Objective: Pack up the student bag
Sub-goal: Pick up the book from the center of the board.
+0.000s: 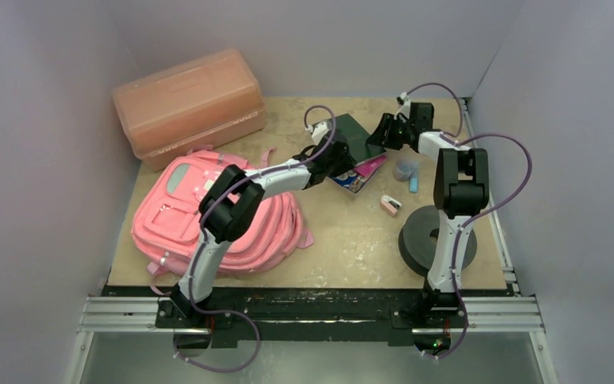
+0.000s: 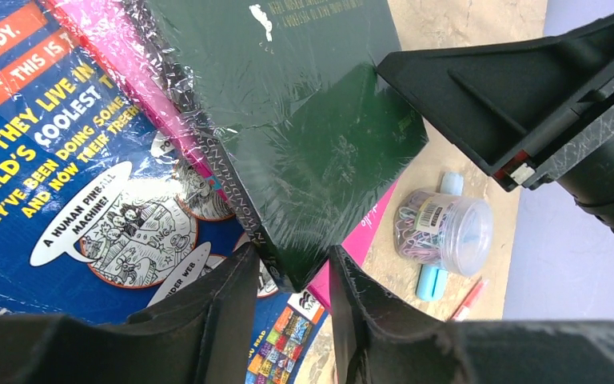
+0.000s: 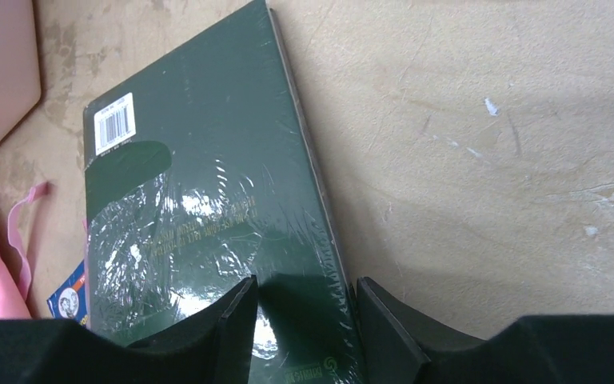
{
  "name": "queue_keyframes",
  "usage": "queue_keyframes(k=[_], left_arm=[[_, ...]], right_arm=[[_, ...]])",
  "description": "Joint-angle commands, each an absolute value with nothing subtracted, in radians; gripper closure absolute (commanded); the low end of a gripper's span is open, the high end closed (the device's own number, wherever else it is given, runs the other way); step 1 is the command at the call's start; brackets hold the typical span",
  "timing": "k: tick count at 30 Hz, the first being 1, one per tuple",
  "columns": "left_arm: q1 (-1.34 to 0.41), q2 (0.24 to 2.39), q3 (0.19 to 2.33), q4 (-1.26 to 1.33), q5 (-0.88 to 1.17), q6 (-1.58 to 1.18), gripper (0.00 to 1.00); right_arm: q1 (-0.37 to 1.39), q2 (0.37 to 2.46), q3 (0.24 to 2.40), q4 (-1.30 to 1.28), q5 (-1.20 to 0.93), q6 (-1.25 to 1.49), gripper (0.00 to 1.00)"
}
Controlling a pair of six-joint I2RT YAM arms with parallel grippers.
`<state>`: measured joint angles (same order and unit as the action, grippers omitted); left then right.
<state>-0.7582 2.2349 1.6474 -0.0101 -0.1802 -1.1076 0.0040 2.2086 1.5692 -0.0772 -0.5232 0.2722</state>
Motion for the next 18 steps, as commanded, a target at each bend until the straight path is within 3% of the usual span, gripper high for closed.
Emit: queue_keyframes(k=[1,7,18], left_arm=[[-0.751,2.191,1.655,0.123,-0.161,-1.088,0.66],[-0.75,2.119,1.582,0.167,-0.169,-1.119,0.69],[-0.732,2.03,1.426,0.259,-0.184,-1.266,0.59]], right_arm=[[0.021,2.121,1.528,-0.059,-0.629,0.278,0.52],[0.024,2.082,1.47,-0.052,-0.673,0.279,0.54],[0.062,2.017,1.348,-0.018,-0.696,0.286,0.56]])
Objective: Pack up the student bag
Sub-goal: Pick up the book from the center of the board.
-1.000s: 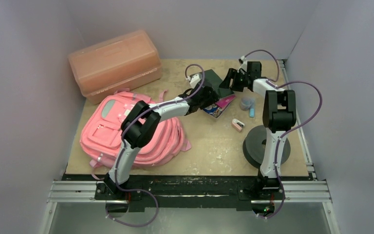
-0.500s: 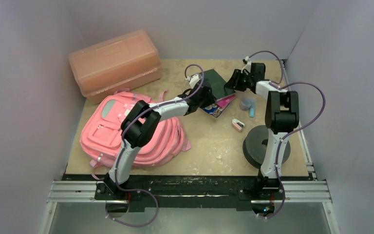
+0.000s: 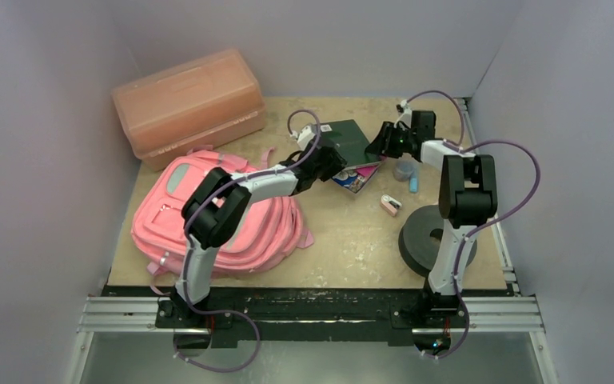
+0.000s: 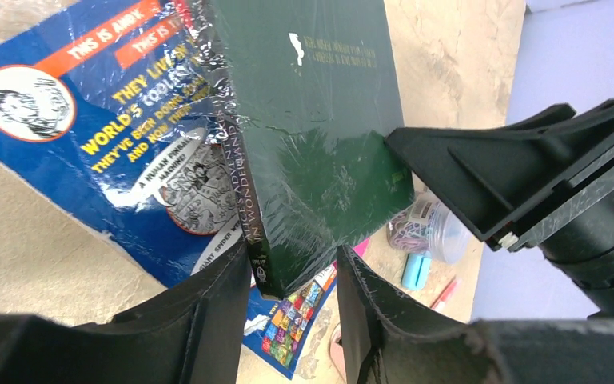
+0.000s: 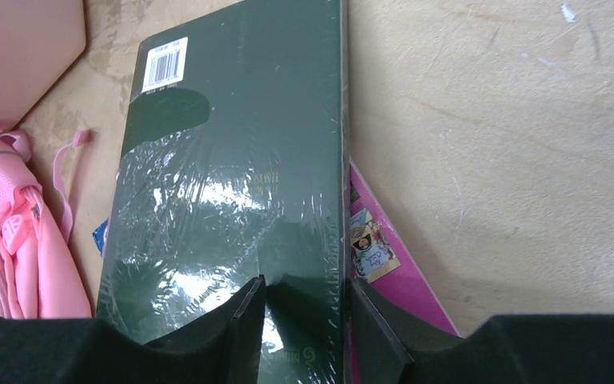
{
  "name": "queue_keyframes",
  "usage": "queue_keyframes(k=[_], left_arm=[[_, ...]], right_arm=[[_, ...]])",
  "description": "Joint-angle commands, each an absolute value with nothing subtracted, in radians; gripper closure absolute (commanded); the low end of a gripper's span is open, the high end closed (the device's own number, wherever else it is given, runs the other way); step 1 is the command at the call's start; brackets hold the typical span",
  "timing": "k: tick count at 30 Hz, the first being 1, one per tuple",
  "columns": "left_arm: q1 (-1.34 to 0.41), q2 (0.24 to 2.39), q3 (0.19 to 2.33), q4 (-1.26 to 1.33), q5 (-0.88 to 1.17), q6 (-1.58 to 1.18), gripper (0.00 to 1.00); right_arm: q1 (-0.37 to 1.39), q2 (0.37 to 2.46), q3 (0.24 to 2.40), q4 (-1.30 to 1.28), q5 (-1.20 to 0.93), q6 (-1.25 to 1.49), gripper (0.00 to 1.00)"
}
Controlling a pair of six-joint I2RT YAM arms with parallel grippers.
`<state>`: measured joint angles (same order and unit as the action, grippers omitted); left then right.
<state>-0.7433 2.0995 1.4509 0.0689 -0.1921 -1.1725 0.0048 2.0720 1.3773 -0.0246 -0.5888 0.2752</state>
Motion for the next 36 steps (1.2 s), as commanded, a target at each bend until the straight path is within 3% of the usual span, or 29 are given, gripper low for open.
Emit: queue_keyframes(k=[1,6,9,11,14,17,20,25,28,30,32,36], left_arm=[[-0.728,2.03,1.412,0.283,-0.177,-1.289,0.6],[-0.717,2.014,1.335,0.407,-0.175,-1.362,0.68],[-0.712,1.995,1.302,0.439,-0.176,-1.381,0.78],[-0.71,1.976,1.279,0.44,-0.183,-1.388,0.91],[-0.709,1.934,1.242,0.426,-0.195,-1.396,0.99],[-0.702,1.9,1.217,0.409,-0.177,-1.403,1.0],[-0.693,1.867,1.194,0.384,-0.153,-1.41,1.0],[-0.674,1.831,1.181,0.342,-0.099,-1.412,1.0],[-0.666,1.795,1.202,0.241,-0.1,-1.375,1.0],[-0.661,1.778,1.229,0.135,-0.114,-1.353,1.0],[-0.657,1.768,1.245,0.088,-0.119,-1.327,1.0],[-0.646,1.766,1.264,0.046,-0.084,-1.33,1.0]], right_arm=[[0.069,2.016,1.344,-0.022,-0.691,0.282,0.56],[0.084,2.006,1.321,-0.022,-0.687,0.28,0.57],[0.096,1.996,1.304,-0.024,-0.666,0.273,0.57],[0.107,1.983,1.298,-0.039,-0.628,0.261,0.53],[0.124,1.944,1.294,-0.072,-0.538,0.232,0.4],[0.14,1.864,1.272,-0.079,-0.417,0.204,0.23],[0.167,1.776,1.223,-0.054,-0.281,0.172,0.13],[0.263,1.577,1.008,0.163,-0.103,0.034,0.08],[0.331,1.466,0.809,0.407,-0.138,-0.163,0.01],[0.419,1.407,0.676,0.589,-0.032,-0.305,0.01],[0.505,1.386,0.598,0.718,0.086,-0.431,0.01],[0.565,1.433,0.567,0.793,0.122,-0.506,0.01]])
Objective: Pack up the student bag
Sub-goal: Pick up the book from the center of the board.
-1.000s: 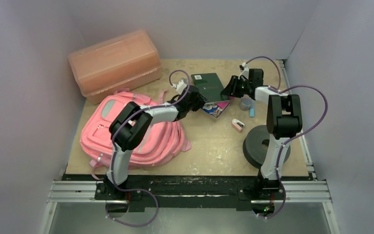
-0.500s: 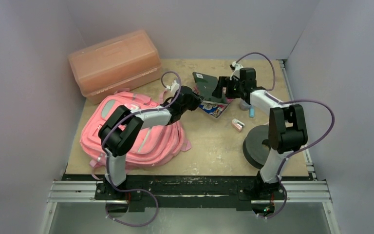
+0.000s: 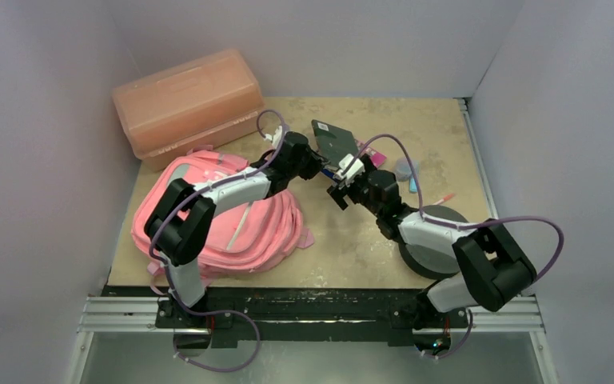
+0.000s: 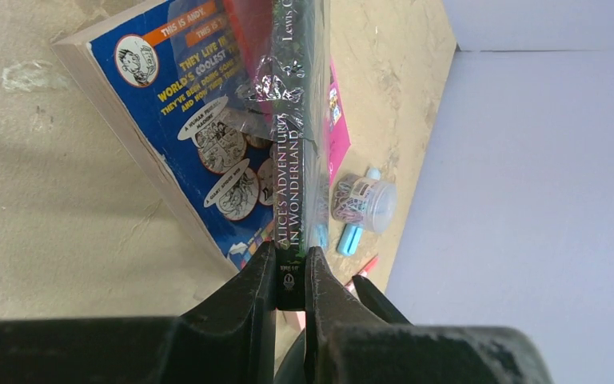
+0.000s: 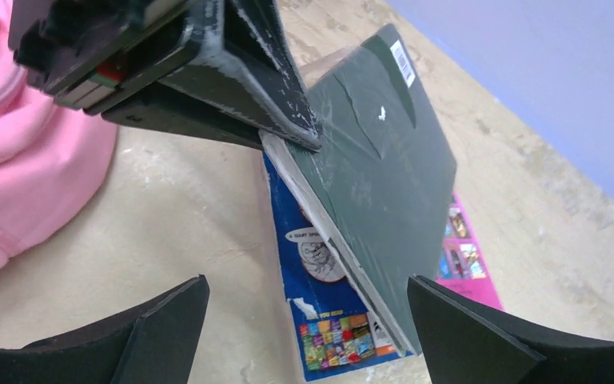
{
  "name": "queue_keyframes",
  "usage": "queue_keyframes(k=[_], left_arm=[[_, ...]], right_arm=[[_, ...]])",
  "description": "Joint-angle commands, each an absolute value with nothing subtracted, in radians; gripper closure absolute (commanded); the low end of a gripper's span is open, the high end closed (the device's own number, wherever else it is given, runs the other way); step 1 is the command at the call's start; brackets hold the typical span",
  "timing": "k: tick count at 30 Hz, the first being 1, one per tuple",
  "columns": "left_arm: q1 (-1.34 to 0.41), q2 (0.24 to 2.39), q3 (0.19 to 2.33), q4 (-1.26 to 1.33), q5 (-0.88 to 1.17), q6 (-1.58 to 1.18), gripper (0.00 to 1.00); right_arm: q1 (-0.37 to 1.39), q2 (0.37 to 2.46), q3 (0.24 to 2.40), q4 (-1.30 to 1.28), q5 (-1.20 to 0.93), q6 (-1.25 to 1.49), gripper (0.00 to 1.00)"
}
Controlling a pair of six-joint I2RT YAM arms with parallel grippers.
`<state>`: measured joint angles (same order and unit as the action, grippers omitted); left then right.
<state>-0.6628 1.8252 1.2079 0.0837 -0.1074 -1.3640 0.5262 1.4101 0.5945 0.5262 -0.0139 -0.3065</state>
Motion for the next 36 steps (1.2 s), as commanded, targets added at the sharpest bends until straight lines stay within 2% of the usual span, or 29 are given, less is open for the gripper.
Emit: queue_keyframes(k=[1,5,8,12,26,28,29,30,31,32,33,34,36], left_arm=[[-0.647,1.767,1.269,0.039,-0.076,-1.333,1.0],[-0.648,1.769,1.283,0.002,-0.031,-1.331,1.0],[-0.648,1.76,1.264,0.002,-0.019,-1.336,1.0],[-0.647,1.75,1.273,-0.06,-0.005,-1.318,1.0],[-0.644,1.722,1.27,-0.049,0.104,-1.282,0.99],[-0.64,1.708,1.265,-0.052,0.118,-1.271,0.84],[-0.64,1.694,1.254,-0.048,0.117,-1.271,0.75],[-0.638,1.678,1.241,-0.041,0.113,-1.268,0.65],[-0.636,1.657,1.23,-0.04,0.107,-1.261,0.52],[-0.633,1.636,1.223,-0.047,0.102,-1.252,0.36],[-0.628,1.613,1.22,-0.054,0.101,-1.223,0.14],[-0.624,1.588,1.219,-0.068,0.1,-1.193,0.07],[-0.614,1.523,1.217,-0.109,0.085,-1.129,0.03]], right_arm=[[0.601,1.456,0.552,0.848,0.175,-0.545,0.01],[0.72,1.637,0.529,1.165,0.512,-0.764,0.01],[0.766,1.78,0.539,1.379,0.627,-0.891,0.01],[0.78,1.867,0.61,1.434,0.722,-0.931,0.09],[0.776,1.798,0.665,1.246,0.68,-0.733,0.8],[0.762,1.768,0.657,1.208,0.652,-0.684,0.91],[0.755,1.754,0.658,1.179,0.641,-0.661,0.99],[0.749,1.739,0.66,1.159,0.637,-0.641,1.0],[0.743,1.729,0.655,1.167,0.633,-0.626,1.0],[0.737,1.721,0.641,1.193,0.633,-0.611,1.0],[0.73,1.714,0.621,1.227,0.642,-0.594,1.0],[0.725,1.71,0.614,1.259,0.658,-0.576,1.0],[0.72,1.696,0.611,1.273,0.712,-0.539,1.0]])
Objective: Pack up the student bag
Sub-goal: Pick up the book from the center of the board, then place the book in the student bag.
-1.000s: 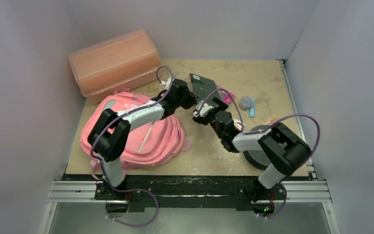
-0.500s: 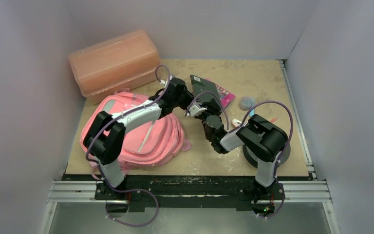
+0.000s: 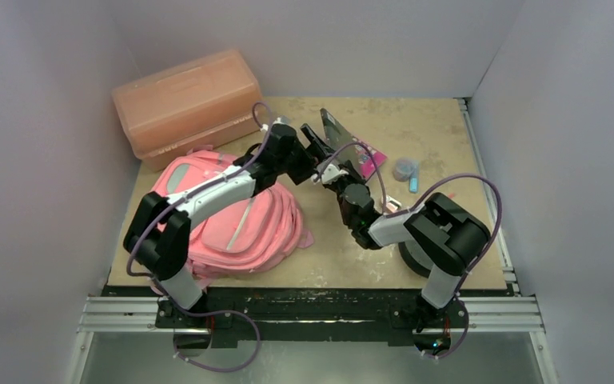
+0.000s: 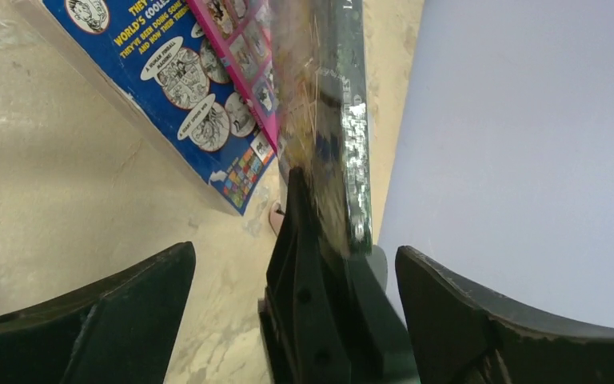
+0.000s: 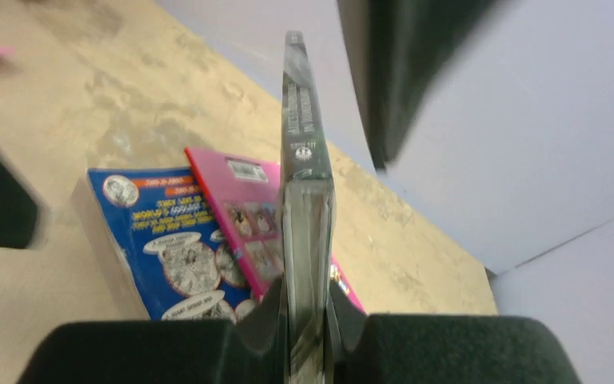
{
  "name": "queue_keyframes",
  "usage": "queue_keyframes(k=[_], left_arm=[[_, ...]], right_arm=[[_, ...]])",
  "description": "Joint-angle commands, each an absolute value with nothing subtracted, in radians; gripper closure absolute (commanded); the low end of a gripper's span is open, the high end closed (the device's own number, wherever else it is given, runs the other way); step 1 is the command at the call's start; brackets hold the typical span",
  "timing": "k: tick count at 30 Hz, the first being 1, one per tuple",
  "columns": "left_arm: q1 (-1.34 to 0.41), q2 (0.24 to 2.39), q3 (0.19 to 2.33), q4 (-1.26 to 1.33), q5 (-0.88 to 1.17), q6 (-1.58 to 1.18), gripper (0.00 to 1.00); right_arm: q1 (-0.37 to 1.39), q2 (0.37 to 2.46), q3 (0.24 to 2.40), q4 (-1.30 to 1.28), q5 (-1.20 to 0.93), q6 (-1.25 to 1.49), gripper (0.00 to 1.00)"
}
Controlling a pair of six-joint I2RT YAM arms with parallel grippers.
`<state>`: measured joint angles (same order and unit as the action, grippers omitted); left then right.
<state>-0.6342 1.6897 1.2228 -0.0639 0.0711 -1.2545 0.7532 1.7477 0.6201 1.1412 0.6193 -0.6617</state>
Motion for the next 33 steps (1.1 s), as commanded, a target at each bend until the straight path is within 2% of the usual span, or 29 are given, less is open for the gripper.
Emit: queue_keyframes(k=[1,4,6,7,8,11,18,27,33], left_arm=[[-0.61,1.49,1.213,-0.13,0.073,-1.087,0.02],[-0.609,1.394,1.21,-0.239,0.008,-0.916,0.01],[-0.609,1.357,1.239,-0.379,-0.042,-0.8,0.02],[-0.609,1.346,1.251,-0.445,-0.06,-0.742,0.02],[-0.612,1.335,1.252,-0.496,-0.066,-0.692,0.03],[-0.629,1.3,1.218,-0.602,-0.056,-0.588,0.05],[-0.848,1.285,1.155,-0.73,-0.198,-0.469,0.1],[-1.006,1.497,1.267,-0.934,-0.385,-0.379,0.21],[-1.033,1.571,1.254,-0.951,-0.341,-0.351,0.25]], right_arm=[[0.714,1.685,0.623,1.248,0.739,-0.506,1.0],[0.674,1.611,0.653,1.07,0.718,-0.322,1.0],[0.616,1.534,0.667,0.916,0.593,-0.258,1.0],[0.579,1.495,0.679,0.839,0.51,-0.032,1.0],[0.542,1.466,0.694,0.771,0.435,0.066,1.0],[0.487,1.42,0.769,0.597,0.247,0.189,1.0],[0.435,1.321,0.877,0.392,0.077,0.461,1.0],[0.361,1.262,0.887,0.224,-0.161,0.669,1.0],[0.34,1.178,0.817,0.184,-0.192,0.663,1.0]])
